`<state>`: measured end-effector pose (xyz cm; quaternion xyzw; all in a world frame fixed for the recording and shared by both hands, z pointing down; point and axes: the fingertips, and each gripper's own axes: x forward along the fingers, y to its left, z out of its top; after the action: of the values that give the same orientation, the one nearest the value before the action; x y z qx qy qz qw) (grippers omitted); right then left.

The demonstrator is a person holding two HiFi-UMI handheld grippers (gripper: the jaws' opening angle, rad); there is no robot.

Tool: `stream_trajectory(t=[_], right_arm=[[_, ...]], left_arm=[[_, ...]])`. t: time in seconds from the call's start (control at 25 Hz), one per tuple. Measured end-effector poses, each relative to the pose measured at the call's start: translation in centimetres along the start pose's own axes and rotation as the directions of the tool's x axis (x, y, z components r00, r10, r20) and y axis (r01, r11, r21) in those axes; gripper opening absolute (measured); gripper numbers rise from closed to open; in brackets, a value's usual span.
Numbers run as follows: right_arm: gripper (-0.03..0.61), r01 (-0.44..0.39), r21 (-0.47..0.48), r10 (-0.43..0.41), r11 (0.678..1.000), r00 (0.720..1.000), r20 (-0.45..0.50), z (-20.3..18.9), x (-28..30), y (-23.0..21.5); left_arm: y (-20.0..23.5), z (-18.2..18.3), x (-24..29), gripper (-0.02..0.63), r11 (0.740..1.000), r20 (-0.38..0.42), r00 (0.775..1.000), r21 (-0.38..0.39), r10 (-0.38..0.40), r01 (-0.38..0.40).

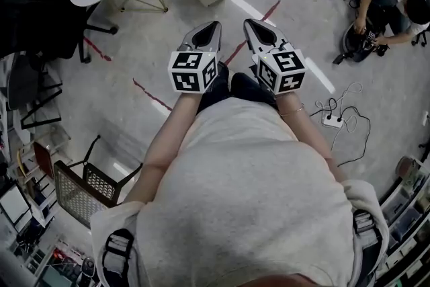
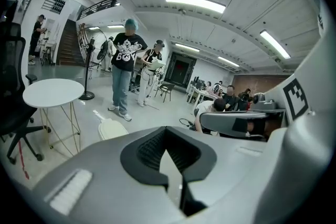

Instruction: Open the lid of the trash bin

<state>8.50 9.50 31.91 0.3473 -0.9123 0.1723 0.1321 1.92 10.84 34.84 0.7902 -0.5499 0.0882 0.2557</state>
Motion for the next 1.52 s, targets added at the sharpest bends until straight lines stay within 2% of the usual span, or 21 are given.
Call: stream_trajectory(t=[0.32,0.68,0.84,1.04,1.52], right_arm=[[0.008,0.017,0.029,-0.016,0.999,0.999,-0.041,-0.1,3.3,-2.7],[0.008,0.040,0.052,-0.037,0.998,0.998,-0.059,2.5,11.1,-5.8],[0.008,0.070,0.077,-0.065,0.995,0.996,-0.058,4.2,14.9,-7.2],[0.008,0.086,0.092,-0.078,0.992,0.994,-0.082,4.9,18.8,-7.9],[0.008,0.164,0.131,-0.145,0.978,0.979,-0.143,4.6,22.1,-10.0]], left_arm=[[2.5,0.1,3.7,0.005,1.000,-0.048,0.999,-0.027,-0.011,0.010],[8.7,3.9,9.5,0.005,0.999,-0.092,0.995,-0.030,-0.032,0.030],[10.6,4.9,12.3,0.005,0.993,-0.172,0.979,-0.038,-0.112,0.107],[13.1,6.0,14.4,0.005,0.988,-0.210,0.965,-0.034,-0.155,0.151],[16.3,6.5,17.4,0.005,0.981,-0.245,0.951,-0.084,-0.190,0.175]])
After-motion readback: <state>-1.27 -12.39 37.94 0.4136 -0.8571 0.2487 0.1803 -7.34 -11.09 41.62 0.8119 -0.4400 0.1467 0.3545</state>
